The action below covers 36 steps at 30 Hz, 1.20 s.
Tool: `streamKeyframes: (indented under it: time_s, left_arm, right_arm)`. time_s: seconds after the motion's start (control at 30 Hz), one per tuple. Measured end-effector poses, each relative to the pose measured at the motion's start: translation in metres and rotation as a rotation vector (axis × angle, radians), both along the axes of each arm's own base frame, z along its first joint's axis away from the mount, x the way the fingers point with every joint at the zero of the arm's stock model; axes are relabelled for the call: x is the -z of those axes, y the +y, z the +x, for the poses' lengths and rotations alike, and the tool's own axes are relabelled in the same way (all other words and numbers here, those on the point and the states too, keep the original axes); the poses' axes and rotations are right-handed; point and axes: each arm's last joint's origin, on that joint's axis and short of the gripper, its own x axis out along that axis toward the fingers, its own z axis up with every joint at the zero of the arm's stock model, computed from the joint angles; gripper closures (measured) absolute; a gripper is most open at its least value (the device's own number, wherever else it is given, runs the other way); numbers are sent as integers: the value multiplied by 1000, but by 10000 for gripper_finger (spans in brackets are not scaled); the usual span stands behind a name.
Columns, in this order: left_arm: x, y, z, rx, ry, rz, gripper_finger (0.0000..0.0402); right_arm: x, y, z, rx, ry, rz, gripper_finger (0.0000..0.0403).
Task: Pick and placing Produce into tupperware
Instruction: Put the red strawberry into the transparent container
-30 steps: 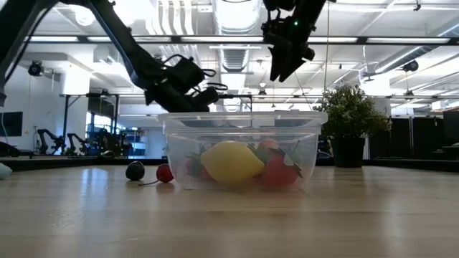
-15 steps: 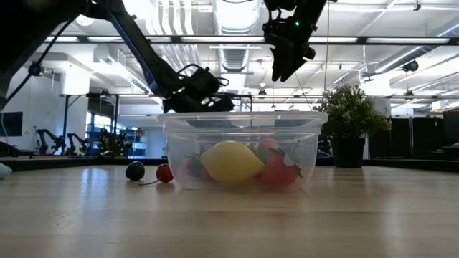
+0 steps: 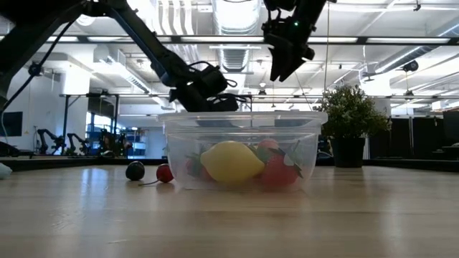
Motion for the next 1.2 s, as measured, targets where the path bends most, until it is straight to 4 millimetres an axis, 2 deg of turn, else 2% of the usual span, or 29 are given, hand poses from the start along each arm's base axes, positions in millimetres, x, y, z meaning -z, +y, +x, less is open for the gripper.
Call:
streamKeyframes:
  time_s: [0.2, 0.6, 0.8, 1.2]
  left_arm:
    - [-10, 3, 5, 19, -16, 40, 160]
    - [-7, 2, 4, 28, -9, 31, 160]
    - [10, 3, 7, 16, 56, 1, 160]
    - [10, 4, 11, 16, 30, 21, 160]
  right_arm:
    - [0, 0, 1, 10, -18, 0, 183]
    - [0, 0, 1, 10, -18, 0, 183]
    - [0, 0, 1, 7, -15, -1, 183]
    - [1, -1, 1, -19, 7, -14, 183]
